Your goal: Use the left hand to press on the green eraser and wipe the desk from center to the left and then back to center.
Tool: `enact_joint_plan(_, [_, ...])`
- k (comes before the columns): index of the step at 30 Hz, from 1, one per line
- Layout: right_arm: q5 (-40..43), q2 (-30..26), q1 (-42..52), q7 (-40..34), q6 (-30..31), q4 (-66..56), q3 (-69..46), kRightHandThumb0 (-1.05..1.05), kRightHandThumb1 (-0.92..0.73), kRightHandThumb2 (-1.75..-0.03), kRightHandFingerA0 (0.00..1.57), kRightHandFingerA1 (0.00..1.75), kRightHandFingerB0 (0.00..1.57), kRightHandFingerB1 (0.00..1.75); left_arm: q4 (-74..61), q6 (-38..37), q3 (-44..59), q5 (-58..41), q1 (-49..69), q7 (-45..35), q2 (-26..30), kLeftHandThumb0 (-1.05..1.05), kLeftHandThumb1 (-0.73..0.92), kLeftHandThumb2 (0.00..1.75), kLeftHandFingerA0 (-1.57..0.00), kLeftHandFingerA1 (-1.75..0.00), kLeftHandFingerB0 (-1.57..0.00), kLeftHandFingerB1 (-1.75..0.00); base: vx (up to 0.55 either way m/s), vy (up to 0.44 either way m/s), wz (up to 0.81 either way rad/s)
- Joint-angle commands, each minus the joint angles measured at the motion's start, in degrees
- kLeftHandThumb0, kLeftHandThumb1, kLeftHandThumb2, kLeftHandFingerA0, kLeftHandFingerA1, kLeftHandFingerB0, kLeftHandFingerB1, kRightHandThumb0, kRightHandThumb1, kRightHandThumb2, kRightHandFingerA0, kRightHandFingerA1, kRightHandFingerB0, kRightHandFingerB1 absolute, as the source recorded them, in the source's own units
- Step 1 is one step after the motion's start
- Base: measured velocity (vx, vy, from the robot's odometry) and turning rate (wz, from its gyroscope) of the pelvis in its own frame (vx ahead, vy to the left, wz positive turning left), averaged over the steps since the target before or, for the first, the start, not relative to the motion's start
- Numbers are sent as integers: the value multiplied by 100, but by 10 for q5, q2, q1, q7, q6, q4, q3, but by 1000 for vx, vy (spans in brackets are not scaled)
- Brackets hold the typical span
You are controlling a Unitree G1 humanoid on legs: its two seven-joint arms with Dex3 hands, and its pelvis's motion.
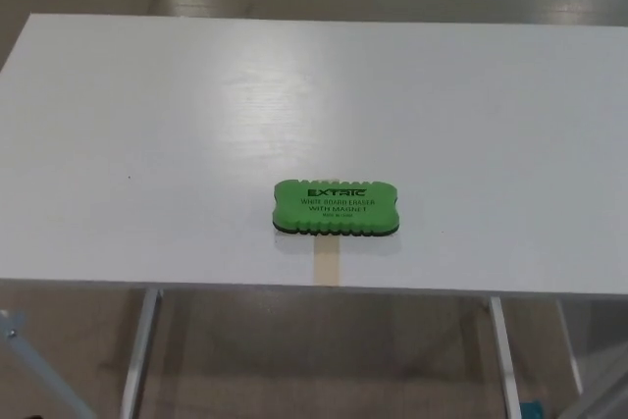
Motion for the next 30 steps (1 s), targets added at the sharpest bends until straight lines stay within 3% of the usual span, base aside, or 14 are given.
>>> enact_joint_plan(1, [22,11,-3,-45,-94,18,-24,-43,-75,-63,73,43,57,37,19,-59,27,-36,-5,-1,4,-41,66,61,-58,-43,-57,-37,0,0,0])
enact_joint_plan(7, [18,13,-4,-49,-112,27,-22,-43,-75,-63,73,43,56,37,28,-76,23,-35,-5,-19,5,-42,65,60,-57,-43,-54,-36,0,0,0])
enact_joint_plan(12, [14,29,16,-33,-127,-5,-2,-43,-75,-63,72,43,56,37,-17,-84,-6,-45,20,-106,4,-42,64,59,-62,-43,-49,-36,0,0,0])
enact_joint_plan(13, [15,35,24,-23,-131,-17,4,-44,-75,-64,72,43,56,37,-48,-83,-20,-50,35,-144,6,-41,61,58,-71,-44,-45,-34,0,0,0])
enact_joint_plan(16, [29,45,40,20,-128,-40,17,-46,-76,-64,71,43,53,37,-136,-70,-55,-71,75,-234,12,-39,61,58,-79,-46,-44,-34,0,0,0])
enact_joint_plan(19, [36,45,49,58,-110,-59,31,-46,-77,-64,68,43,51,36,-204,-43,-83,-93,102,-302,25,-38,61,59,-80,-46,-42,-33,0,0,0])
enact_joint_plan(22, [27,36,55,84,-118,-53,47,-47,-76,-64,67,43,48,35,-274,1,-119,-134,127,-406,54,-38,59,58,-80,-46,-46,-35,0,0,0])
enact_joint_plan(24, [25,34,53,95,-122,-40,52,-47,-76,-64,64,42,47,35,-308,43,-138,-167,136,-489,84,-36,59,58,-88,-49,-57,-39,0,0,0])
enact_joint_plan(27, [38,34,53,116,-122,-32,50,-47,-76,-64,64,42,46,35,-332,68,-150,-185,142,-530,103,-35,59,58,-91,-49,-60,-39,0,0,0])
enact_joint_plan(28, [42,33,51,125,-124,-23,49,-48,-76,-64,63,42,46,35,-354,93,-162,-198,148,-556,118,-40,51,83,-90,-68,-58,-57,0,0,0])
enact_joint_plan(30, [42,29,48,130,-126,-12,49,-47,-77,-64,63,42,45,35,-386,117,-176,-212,159,-578,133,-36,51,86,-89,-69,-58,-58,0,0,0])
